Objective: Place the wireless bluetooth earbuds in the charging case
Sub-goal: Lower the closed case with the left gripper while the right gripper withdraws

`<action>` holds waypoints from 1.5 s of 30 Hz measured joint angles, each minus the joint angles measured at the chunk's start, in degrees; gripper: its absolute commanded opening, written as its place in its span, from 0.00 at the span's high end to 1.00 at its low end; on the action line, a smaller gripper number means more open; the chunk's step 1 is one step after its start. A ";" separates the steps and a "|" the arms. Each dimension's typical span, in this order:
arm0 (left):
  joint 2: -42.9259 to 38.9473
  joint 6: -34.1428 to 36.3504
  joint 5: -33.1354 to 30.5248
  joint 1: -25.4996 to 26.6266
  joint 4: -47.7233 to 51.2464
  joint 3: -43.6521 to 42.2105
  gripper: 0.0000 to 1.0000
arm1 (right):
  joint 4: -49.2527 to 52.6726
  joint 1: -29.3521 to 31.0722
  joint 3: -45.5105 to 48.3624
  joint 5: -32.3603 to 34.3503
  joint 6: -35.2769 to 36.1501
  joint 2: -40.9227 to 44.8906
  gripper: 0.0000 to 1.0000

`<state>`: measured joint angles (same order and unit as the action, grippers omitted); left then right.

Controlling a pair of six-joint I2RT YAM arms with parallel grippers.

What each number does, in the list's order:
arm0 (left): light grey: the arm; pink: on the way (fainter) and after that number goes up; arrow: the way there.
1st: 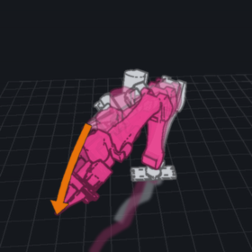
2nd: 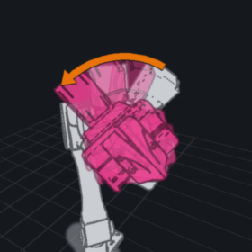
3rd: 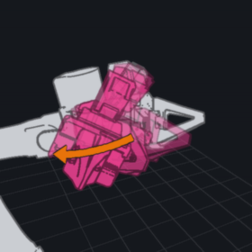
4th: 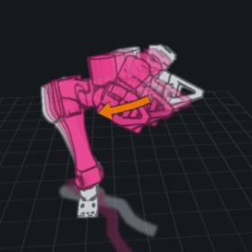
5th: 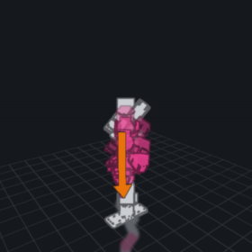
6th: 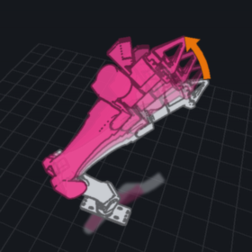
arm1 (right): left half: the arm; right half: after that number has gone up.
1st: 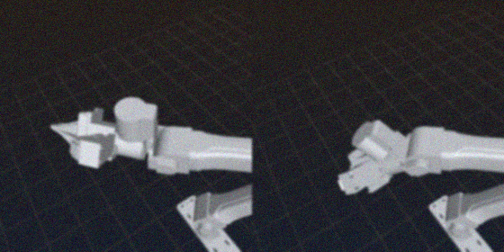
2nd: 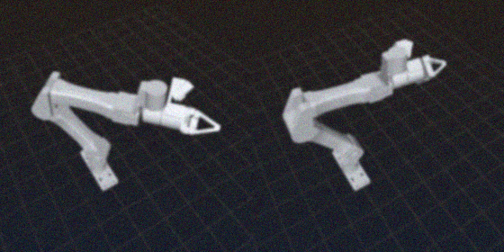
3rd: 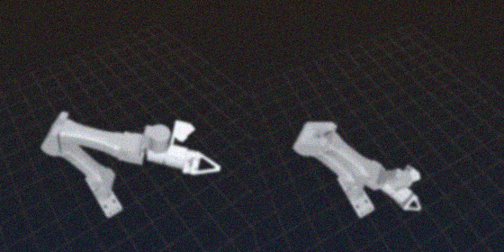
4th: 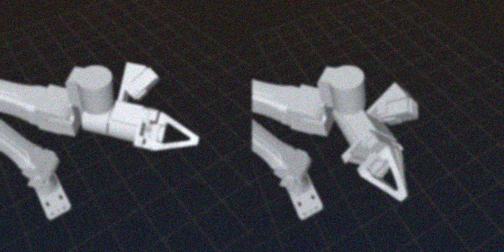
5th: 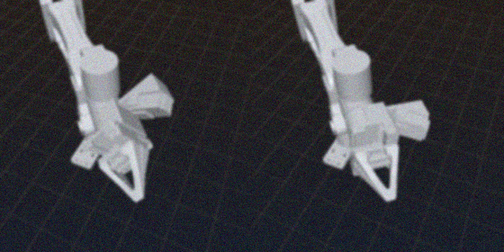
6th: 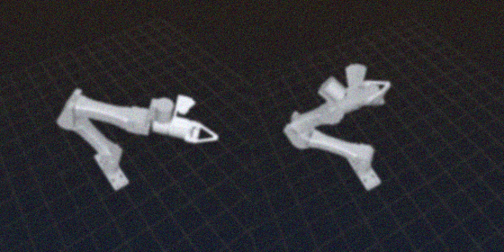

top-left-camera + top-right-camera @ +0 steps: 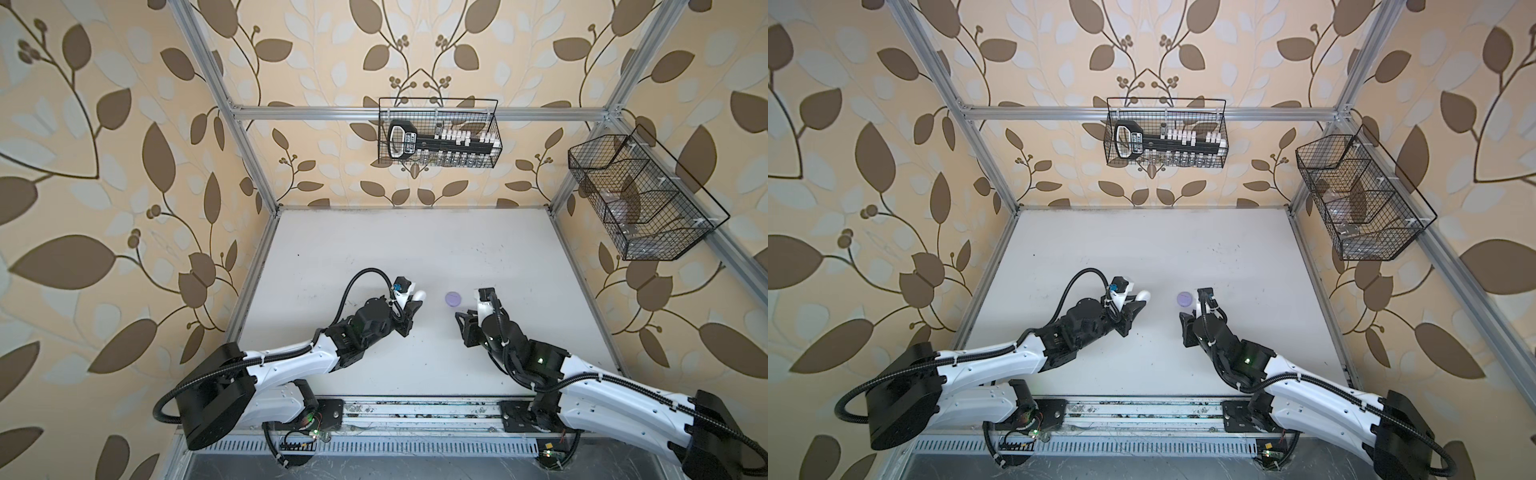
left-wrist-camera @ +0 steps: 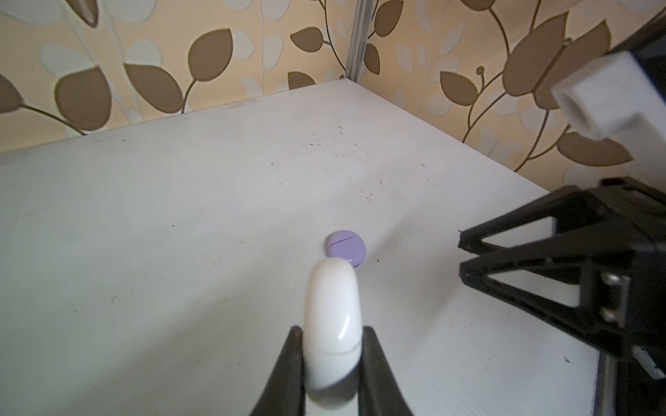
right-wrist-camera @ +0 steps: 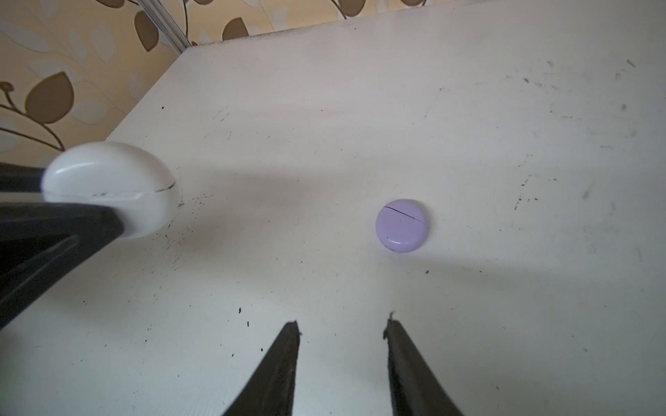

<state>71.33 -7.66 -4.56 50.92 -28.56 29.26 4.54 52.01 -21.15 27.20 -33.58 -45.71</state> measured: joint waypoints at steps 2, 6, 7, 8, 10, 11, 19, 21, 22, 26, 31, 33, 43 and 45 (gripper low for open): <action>3.61 -1.90 0.63 0.00 -0.17 1.57 1.00 | -0.22 0.11 2.34 1.75 0.26 3.56 0.58; 9.16 -5.51 2.08 -0.35 -0.57 2.69 1.00 | -0.39 -0.42 5.25 3.34 0.20 8.48 0.58; 10.60 -6.38 2.58 -0.42 -0.94 2.84 1.00 | -0.50 -0.81 5.46 3.52 0.15 8.76 0.58; 12.20 -7.10 2.86 -0.72 -1.51 3.08 1.00 | -0.55 -1.38 5.49 3.54 0.02 8.61 0.58; 15.63 -8.04 3.30 -1.18 -1.84 4.02 1.00 | -0.92 -2.16 5.49 3.72 -0.17 7.56 0.58; 17.25 -8.50 3.76 -1.64 -2.21 4.37 1.00 | -1.07 -2.47 5.49 3.78 -0.24 6.67 0.58; 21.68 -11.17 5.95 -6.56 -3.61 5.31 1.00 | -1.31 -1.77 5.40 4.42 -0.48 1.29 0.58; 23.08 -11.85 7.58 -7.63 -3.48 7.02 1.00 | -1.38 -1.77 5.40 4.57 -0.48 1.11 0.58; 24.02 -12.11 8.52 -8.02 -3.41 8.15 1.00 | -1.53 -1.77 5.40 4.59 -0.48 0.90 0.58; 27.23 -13.18 12.17 -8.98 -3.78 11.23 1.00 | -1.75 -1.77 5.38 4.59 -0.50 0.22 0.58; 30.40 -14.58 16.22 -9.77 -4.57 12.28 1.00 | -1.77 -1.79 5.14 4.57 -0.70 -1.03 0.58; 30.97 -15.19 17.73 -10.10 -4.74 12.28 1.00 | -1.79 -1.88 5.01 4.57 -0.70 -1.38 0.58; 32.33 -16.87 23.30 -11.65 -5.95 12.28 1.00 | -2.01 -2.32 4.90 4.52 -0.79 -2.40 0.58; 32.76 -16.87 24.00 -11.98 -5.29 12.28 1.00 | -2.12 -2.32 4.83 4.52 -0.87 -2.40 0.58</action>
<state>104.09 -24.53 19.44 38.94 -33.85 41.54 2.42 49.69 -16.32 31.73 -34.46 -48.12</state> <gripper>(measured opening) 0.218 0.418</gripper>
